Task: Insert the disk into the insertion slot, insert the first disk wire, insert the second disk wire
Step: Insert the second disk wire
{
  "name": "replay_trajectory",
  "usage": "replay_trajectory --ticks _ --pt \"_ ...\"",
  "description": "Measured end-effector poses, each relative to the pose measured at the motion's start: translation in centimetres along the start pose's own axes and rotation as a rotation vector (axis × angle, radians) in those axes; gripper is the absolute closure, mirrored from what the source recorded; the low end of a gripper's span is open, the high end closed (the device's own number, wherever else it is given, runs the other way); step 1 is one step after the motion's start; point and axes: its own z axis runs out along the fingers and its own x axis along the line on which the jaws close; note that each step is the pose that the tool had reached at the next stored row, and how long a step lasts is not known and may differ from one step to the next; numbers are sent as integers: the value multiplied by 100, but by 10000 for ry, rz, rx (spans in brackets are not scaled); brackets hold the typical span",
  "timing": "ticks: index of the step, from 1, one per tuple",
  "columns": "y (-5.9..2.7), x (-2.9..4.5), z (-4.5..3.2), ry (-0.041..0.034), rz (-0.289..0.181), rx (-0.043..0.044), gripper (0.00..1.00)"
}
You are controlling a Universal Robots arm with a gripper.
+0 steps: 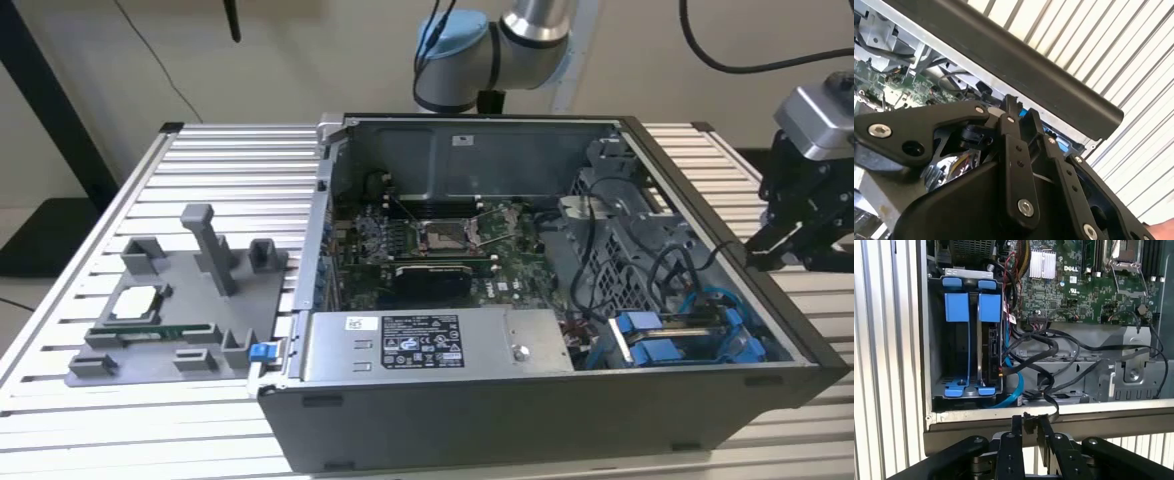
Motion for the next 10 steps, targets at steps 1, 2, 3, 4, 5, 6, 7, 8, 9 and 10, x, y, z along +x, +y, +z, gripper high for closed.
replay_trajectory --ticks 1,2,3,4,5,6,7,8,9,10 --pt "0 5 6 -63 2 0 0" --pt "0 8 11 -168 8 -2 0" --pt "0 9 15 -283 14 -3 0" --pt "1 10 17 -414 24 -4 0" --pt "1 10 19 -524 33 -4 0" --pt "1 11 22 -627 42 -4 0" --pt "2 14 27 -692 49 -5 0" --pt "3 17 33 -723 57 -3 0" --pt "3 21 38 -752 64 -1 0" --pt "3 25 43 -773 68 -1 0"
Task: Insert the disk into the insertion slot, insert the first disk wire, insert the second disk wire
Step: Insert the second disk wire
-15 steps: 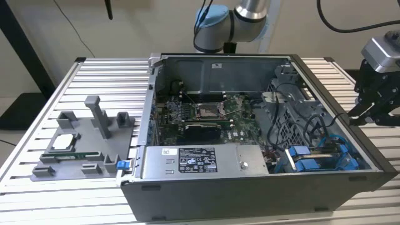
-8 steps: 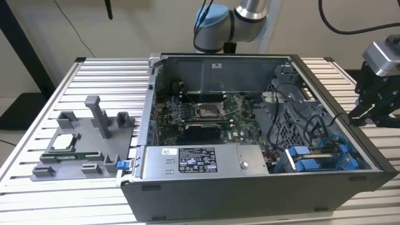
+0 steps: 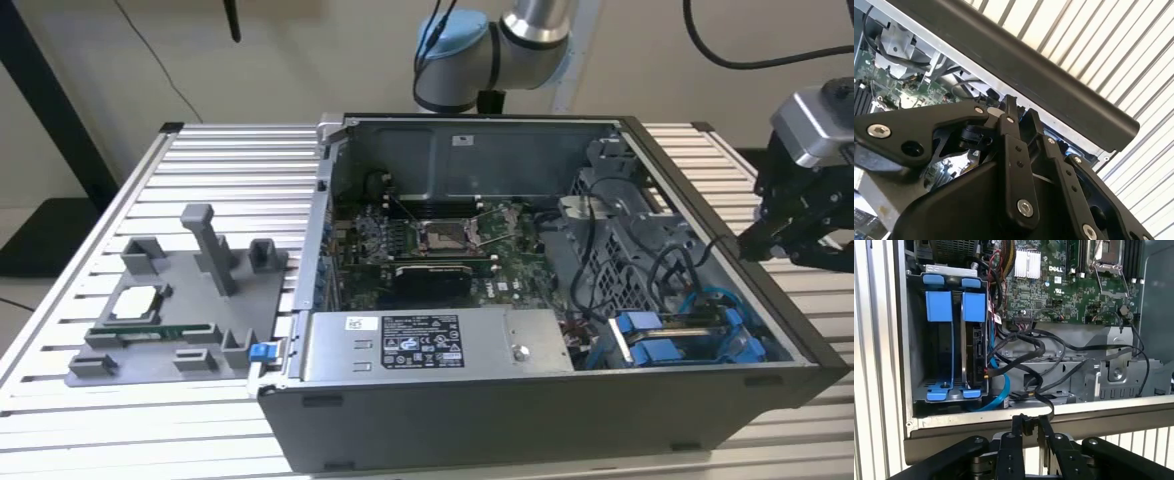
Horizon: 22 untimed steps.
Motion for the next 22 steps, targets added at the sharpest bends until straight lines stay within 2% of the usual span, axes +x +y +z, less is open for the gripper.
replay_trajectory --ticks 1,5,10,16,22 --pt "0 5 6 -3 3 0 100" --pt "3 26 35 -3 16 5 100" --pt "4 46 29 -5 30 9 100" --pt "48 33 -63 -79 49 12 100" --pt "135 14 -136 -96 73 20 100"
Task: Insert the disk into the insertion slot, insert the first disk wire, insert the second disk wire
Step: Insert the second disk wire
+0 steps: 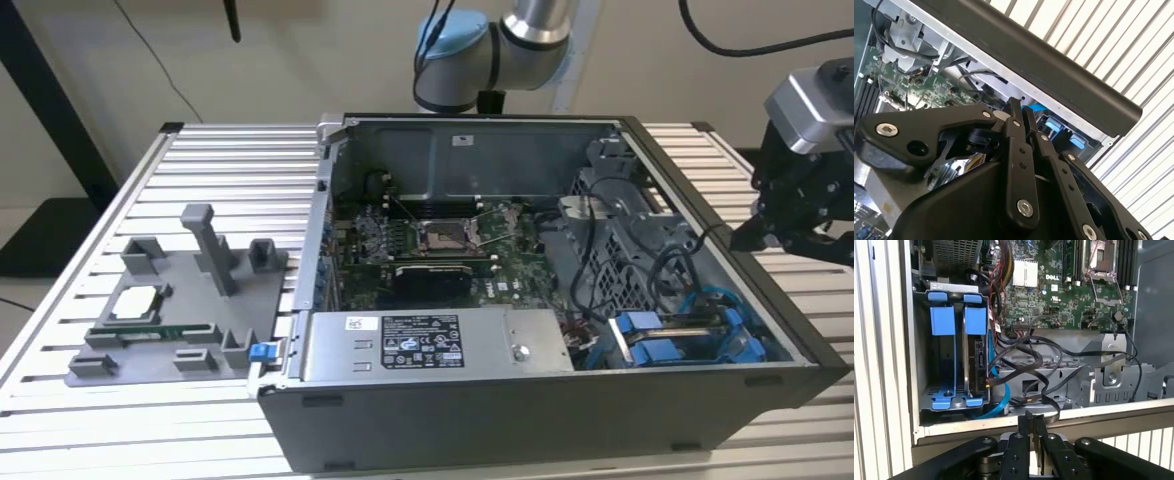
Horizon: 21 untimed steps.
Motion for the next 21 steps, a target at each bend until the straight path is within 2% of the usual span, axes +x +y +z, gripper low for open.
replay_trajectory --ticks 10,18,19,21 --pt "115 -28 -107 2 13 4 100" --pt "140 -31 -119 5 12 5 100" --pt "141 -32 -120 44 10 5 100" --pt "147 -31 -117 180 3 8 100"
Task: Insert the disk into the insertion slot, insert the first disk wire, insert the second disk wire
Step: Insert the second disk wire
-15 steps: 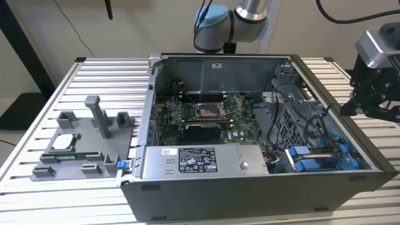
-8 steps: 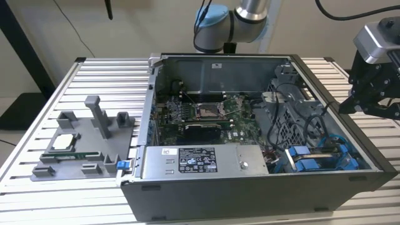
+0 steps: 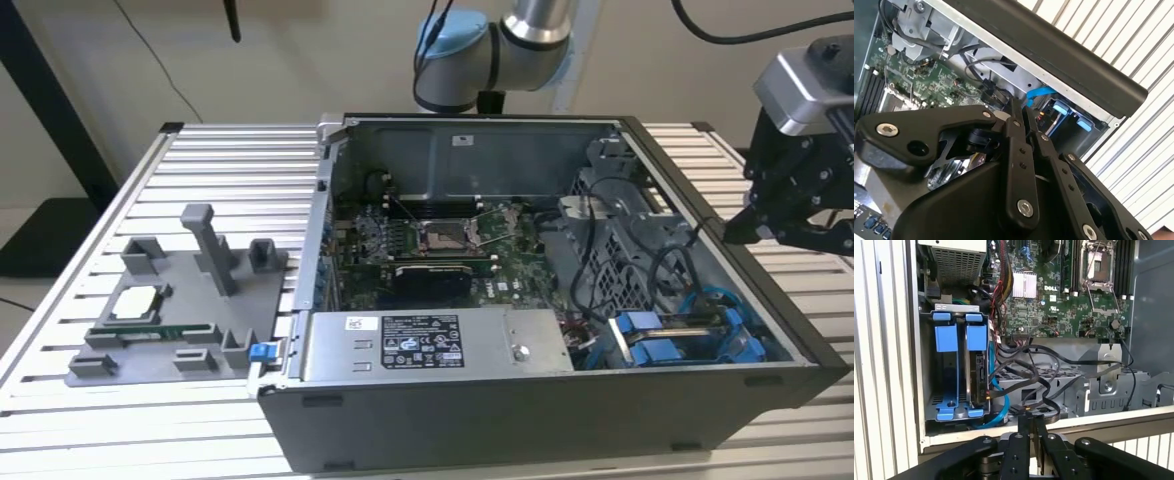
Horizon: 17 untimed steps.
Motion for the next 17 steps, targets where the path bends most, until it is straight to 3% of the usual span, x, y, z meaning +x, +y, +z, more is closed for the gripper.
replay_trajectory --ticks 3,7,10,13,17 --pt "42 -1 6 234 -15 6 100" --pt "187 1 -2 257 -22 35 100" --pt "296 4 -5 333 -36 69 100" --pt "401 9 -1 462 -53 110 100" --pt "521 17 9 710 -84 169 100"
